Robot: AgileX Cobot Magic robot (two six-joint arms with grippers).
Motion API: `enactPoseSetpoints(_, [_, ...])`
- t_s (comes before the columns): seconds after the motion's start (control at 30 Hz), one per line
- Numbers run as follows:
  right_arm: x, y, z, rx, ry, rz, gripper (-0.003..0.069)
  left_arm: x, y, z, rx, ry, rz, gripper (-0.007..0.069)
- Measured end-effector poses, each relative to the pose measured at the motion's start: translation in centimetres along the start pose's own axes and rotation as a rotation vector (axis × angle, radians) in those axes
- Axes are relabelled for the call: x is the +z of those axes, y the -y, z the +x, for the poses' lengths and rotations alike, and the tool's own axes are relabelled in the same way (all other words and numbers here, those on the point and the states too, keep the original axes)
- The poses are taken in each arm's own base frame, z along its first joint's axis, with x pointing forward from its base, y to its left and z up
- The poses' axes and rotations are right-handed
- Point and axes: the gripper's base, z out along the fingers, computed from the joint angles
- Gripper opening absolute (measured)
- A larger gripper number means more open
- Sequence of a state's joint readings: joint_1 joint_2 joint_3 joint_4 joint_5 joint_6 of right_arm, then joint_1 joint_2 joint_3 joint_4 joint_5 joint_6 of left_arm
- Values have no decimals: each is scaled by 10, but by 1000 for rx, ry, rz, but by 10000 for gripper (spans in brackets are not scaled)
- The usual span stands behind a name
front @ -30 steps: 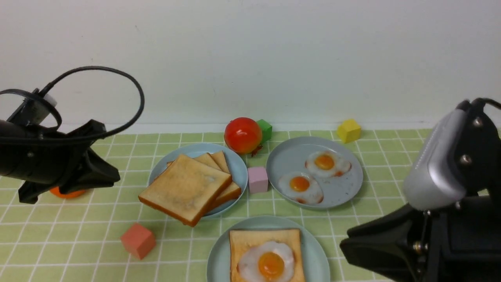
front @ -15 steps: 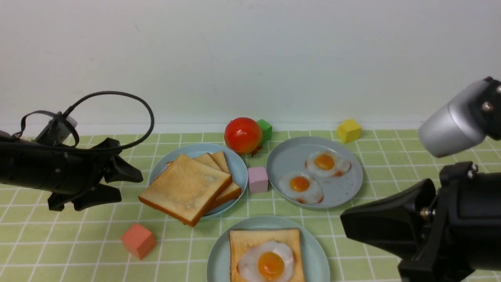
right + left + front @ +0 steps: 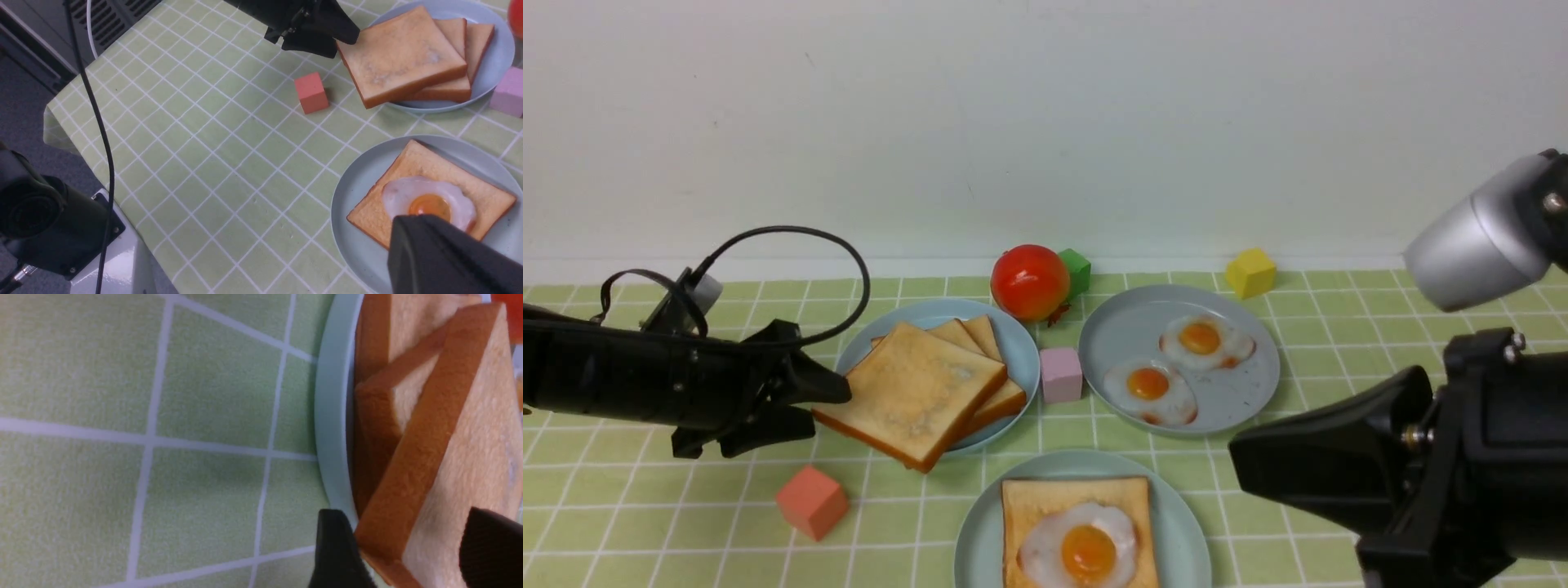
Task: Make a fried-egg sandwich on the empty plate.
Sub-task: Use the left arm to grab a slice of bread, then use the left arm to place a slice of bread on the fried egg in the middle
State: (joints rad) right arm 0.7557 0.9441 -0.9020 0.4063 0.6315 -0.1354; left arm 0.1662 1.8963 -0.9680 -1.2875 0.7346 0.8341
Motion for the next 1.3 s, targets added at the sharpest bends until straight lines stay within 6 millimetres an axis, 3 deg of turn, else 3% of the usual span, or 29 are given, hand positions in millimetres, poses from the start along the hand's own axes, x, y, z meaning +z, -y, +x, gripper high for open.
enactPoseSetpoints(0.17, [0,0,0,0,0,0,-8,-1,3,-1,65,-10,19,179])
enactPoseSetpoints(0.2, [0,0,0,0,0,0,-7,-1,3,-1,67,-10,20,167])
enactPoseSetpoints(0.23, [0,0,0,1,0,-1,-6,-1,4,-1,71,-13,28,85])
enactPoseSetpoints(0.3, [0,0,0,2,0,-1,-6,-1,5,0,75,-22,36,9])
enactPoseSetpoints(0.47, [0,0,0,1,0,-2,-3,-13,14,0,119,-24,54,0])
enactPoseSetpoints(0.63, [-1,0,0,1,-2,-2,0,-43,48,9,318,-49,133,0])
enactPoseSetpoints(0.73, [-1,0,1,1,-4,-3,3,-48,75,27,496,-123,207,0])
enactPoseSetpoints(0.9, [-2,-1,2,-2,-18,-3,7,-27,104,68,739,-341,213,0])
enactPoseSetpoints(1.0, [-2,0,4,-9,-40,-1,8,-10,117,77,810,-397,162,0])
enactPoseSetpoints(1.3, [-2,0,8,-22,-83,4,18,27,147,51,846,-464,109,0])
